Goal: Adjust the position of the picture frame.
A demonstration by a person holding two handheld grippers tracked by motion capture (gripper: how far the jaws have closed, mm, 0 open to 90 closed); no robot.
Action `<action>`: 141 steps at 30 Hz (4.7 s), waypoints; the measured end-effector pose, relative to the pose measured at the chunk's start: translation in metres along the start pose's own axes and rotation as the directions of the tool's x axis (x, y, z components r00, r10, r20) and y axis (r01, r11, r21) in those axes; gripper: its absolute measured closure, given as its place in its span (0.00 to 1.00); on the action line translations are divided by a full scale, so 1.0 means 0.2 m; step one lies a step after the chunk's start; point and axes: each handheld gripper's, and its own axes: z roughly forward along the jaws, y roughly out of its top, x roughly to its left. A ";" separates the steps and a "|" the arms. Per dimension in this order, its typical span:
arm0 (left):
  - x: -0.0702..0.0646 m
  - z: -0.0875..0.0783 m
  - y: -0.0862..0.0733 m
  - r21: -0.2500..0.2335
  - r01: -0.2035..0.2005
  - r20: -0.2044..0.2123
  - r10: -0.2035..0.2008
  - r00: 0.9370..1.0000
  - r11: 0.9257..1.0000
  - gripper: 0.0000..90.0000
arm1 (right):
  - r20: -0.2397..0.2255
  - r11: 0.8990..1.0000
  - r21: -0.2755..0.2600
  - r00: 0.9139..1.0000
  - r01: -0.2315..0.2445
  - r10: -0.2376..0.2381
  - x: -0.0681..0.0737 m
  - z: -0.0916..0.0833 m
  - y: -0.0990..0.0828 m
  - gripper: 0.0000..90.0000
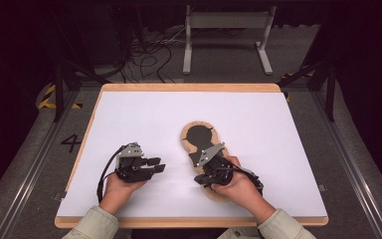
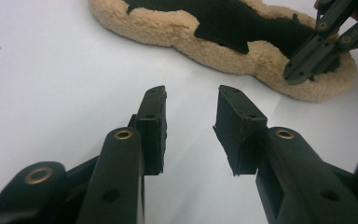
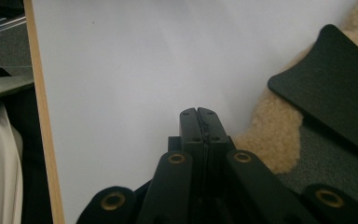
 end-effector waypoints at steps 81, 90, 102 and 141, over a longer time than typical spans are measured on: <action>0.08 -0.08 -0.03 -0.037 0.034 -0.100 -0.037 0.994 0.999 0.68 | 0.145 0.993 -0.074 0.984 -0.093 0.103 -0.41 0.01 0.26 1.00; 0.07 -0.06 -0.01 -0.025 0.016 -0.102 -0.018 0.995 1.000 0.67 | 0.104 0.996 -0.087 0.994 -0.020 0.029 -0.15 -0.15 0.12 1.00; 0.07 -0.05 -0.01 -0.023 0.016 -0.100 -0.019 0.995 1.000 0.66 | 0.053 0.999 -0.044 0.999 -0.001 0.003 0.01 -0.15 -0.01 1.00; 0.07 -0.03 0.01 -0.017 0.013 -0.087 -0.015 0.996 1.000 0.64 | 0.132 0.986 0.164 0.991 -0.001 -0.021 0.02 -0.05 -0.11 1.00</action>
